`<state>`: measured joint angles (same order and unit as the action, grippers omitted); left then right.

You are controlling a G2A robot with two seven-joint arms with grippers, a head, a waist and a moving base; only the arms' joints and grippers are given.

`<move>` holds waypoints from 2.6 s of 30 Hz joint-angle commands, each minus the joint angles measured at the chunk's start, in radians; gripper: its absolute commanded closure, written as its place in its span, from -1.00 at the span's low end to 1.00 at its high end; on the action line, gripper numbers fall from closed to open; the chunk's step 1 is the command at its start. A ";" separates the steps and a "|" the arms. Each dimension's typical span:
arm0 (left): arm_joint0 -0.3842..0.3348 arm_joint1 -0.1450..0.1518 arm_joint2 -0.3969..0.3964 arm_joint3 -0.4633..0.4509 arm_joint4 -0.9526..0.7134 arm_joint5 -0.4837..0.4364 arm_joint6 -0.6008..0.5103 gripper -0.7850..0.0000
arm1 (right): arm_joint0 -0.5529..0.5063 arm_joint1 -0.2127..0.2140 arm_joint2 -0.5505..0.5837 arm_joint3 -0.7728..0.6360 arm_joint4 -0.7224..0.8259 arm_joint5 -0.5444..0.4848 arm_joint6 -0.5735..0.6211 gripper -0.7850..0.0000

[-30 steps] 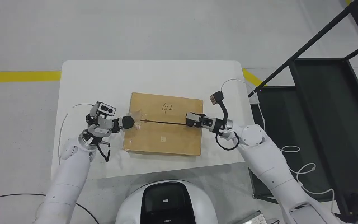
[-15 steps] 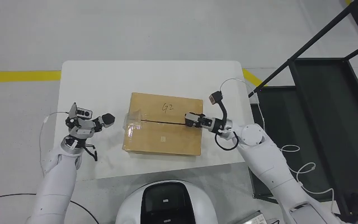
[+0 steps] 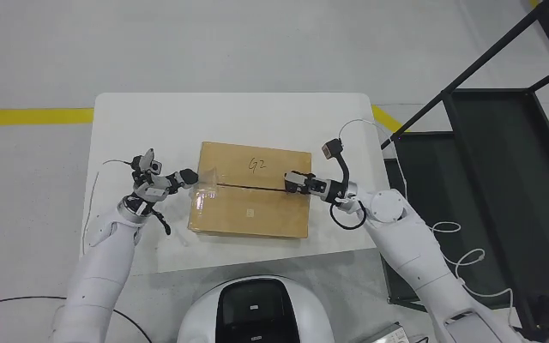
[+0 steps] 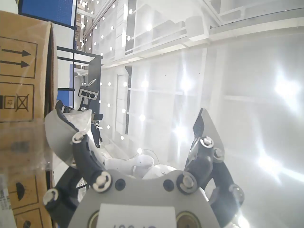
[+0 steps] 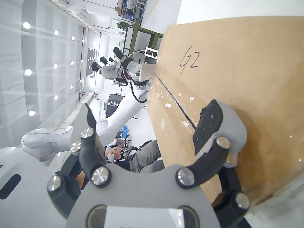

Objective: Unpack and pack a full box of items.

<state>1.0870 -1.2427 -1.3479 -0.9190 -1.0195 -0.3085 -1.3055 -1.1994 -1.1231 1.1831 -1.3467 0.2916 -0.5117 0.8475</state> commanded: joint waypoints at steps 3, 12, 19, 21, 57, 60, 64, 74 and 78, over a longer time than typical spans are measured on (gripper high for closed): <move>-0.006 -0.004 0.022 -0.005 0.029 -0.006 -0.018 -1.00 | -0.004 0.002 0.008 0.000 0.001 -0.001 0.000 -1.00; -0.020 -0.010 0.061 -0.073 0.093 0.002 -0.028 -1.00 | 0.002 0.001 0.001 0.003 0.001 0.000 0.001 -1.00; -0.059 -0.023 0.111 -0.093 0.128 0.007 -0.004 -1.00 | 0.001 0.002 0.006 0.004 -0.003 0.001 -0.001 -1.00; -0.073 -0.028 0.124 -0.093 0.129 0.009 0.007 -1.00 | -0.001 0.003 0.009 0.005 -0.004 0.002 -0.001 -1.00; 0.033 0.012 -0.060 -0.134 0.178 -0.115 -0.033 -1.00 | 0.009 0.002 -0.002 -0.004 -0.019 0.018 -0.005 -1.00; 0.017 0.009 -0.035 -0.123 0.222 -0.138 -0.017 -1.00 | 0.002 0.004 0.006 -0.006 -0.021 0.017 -0.005 -1.00; 0.003 0.005 -0.006 -0.132 0.232 -0.129 -0.025 -1.00 | -0.011 0.009 0.021 -0.011 -0.020 0.018 0.001 -1.00; -0.055 -0.021 0.119 -0.177 0.270 -0.111 -0.015 -1.00 | -0.032 0.015 0.045 -0.025 -0.015 0.019 0.000 -1.00; -0.082 -0.037 0.177 -0.179 0.259 -0.110 -0.010 -1.00 | -0.039 0.018 0.053 -0.029 -0.014 0.019 0.000 -1.00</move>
<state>1.0127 -1.2761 -1.1858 -1.1002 -0.7548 -0.4167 -1.3177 -1.2370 -1.1057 1.2349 -1.3742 0.2767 -0.4936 0.8478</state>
